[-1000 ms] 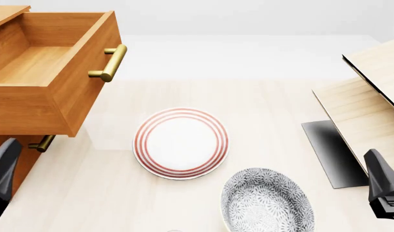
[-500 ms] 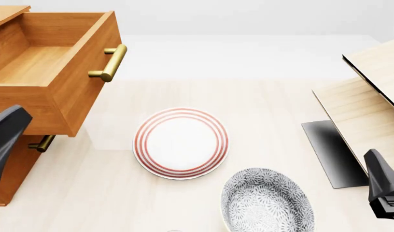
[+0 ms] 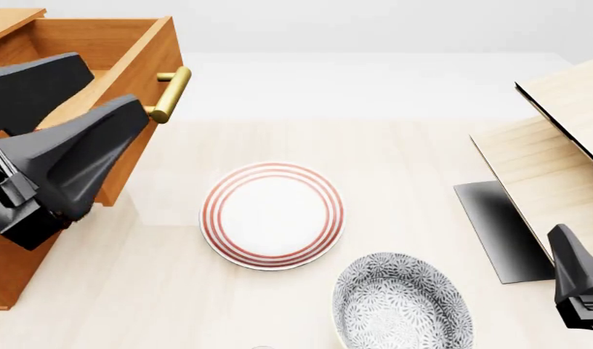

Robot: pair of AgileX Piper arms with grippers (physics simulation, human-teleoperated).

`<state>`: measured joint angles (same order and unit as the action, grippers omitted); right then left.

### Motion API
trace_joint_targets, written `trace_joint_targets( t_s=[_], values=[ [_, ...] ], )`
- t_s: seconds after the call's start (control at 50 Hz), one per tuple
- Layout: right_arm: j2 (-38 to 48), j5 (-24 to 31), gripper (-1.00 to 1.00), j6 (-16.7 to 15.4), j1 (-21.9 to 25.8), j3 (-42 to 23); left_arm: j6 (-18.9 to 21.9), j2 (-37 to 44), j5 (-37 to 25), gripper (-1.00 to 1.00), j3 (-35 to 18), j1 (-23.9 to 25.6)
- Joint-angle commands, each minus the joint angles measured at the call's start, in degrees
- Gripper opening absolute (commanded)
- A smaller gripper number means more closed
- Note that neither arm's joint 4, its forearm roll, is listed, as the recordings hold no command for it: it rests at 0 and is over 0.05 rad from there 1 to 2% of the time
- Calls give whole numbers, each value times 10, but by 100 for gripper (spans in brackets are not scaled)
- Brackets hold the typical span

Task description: Close the top drawer of the cabinet.

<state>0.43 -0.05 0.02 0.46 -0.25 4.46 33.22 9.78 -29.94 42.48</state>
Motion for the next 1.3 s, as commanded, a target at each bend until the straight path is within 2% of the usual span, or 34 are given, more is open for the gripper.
trace_joint_targets(
  t_s=[0.02, 0.14, 0.34, 0.36, 0.42, 0.54, 0.62, 0.8, 0.84, 1.2, 1.3],
  values=[
    [1, -1, 100, 0, 0, 0, 42, 126, 83, 100, -60, 85],
    [1, -1, 100, 0, 0, 0, 47, 182, 97, 100, -106, 110],
    [0, 0, 100, 0, 0, 0, 83, 284, 141, 100, -167, 133],
    [0, 1, 100, 0, 0, 0, 86, 299, 137, 100, -179, 127],
    [0, 0, 100, 0, 0, 0, 60, 327, 101, 100, -215, 112],
    [0, 0, 100, 0, 0, 0, 87, 375, 92, 100, -254, 104],
    [0, 0, 100, 0, 0, 0, 69, 387, 68, 100, -282, 80],
    [1, -1, 100, 0, 0, 0, 95, 431, 66, 100, -288, 22],
    [2, -1, 100, 0, 0, 0, 78, 438, 50, 100, -298, 8],
    [1, -1, 100, 0, 0, 0, 133, 465, 39, 100, -272, -26],
    [1, -1, 100, 0, 0, 0, 130, 483, 23, 100, -276, -41]
  ],
)
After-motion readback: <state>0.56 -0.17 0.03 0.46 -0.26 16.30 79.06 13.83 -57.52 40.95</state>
